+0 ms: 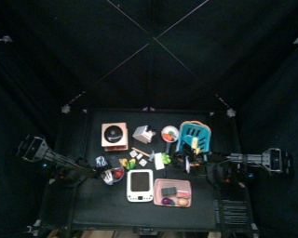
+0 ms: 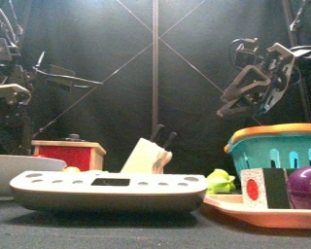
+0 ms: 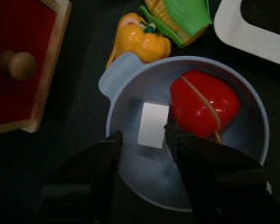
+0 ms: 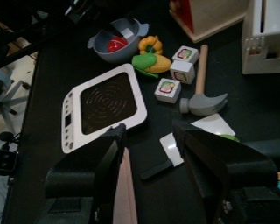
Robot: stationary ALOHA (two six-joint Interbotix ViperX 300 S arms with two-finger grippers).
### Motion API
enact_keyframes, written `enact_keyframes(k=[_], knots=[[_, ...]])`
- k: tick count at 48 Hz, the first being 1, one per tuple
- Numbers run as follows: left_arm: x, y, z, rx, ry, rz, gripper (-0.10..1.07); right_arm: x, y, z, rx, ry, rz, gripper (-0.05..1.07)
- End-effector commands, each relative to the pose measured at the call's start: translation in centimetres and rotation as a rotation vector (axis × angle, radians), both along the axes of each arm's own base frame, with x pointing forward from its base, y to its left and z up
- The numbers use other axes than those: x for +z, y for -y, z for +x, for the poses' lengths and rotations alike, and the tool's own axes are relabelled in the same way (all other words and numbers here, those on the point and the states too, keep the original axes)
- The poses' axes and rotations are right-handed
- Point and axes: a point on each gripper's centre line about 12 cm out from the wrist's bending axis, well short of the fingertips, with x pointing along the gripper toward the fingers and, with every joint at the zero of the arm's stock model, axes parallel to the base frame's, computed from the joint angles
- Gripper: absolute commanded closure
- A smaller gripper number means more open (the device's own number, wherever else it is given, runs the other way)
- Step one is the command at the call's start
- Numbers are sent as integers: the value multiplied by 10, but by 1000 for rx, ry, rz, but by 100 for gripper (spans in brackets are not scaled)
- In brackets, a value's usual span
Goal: Grab white sushi piece from bowl
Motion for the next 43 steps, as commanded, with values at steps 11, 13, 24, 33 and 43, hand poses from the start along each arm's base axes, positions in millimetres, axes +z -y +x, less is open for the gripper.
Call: enact_keyframes(k=[11, 13, 24, 33, 43], knots=[[-8, -1, 4, 2, -33, 17, 16, 5, 2, 2, -4, 15, -2, 20], [-9, -1, 4, 2, -37, 16, 16, 5, 2, 2, -3, 16, -1, 20], [-11, -1, 5, 2, -48, 21, 18, 4, 2, 2, -3, 13, -2, 20], [-10, 0, 6, 1, -43, 19, 23, 4, 2, 2, -3, 13, 0, 20], [-6, 1, 11, 2, -30, 16, 32, 3, 2, 2, -4, 10, 0, 20]])
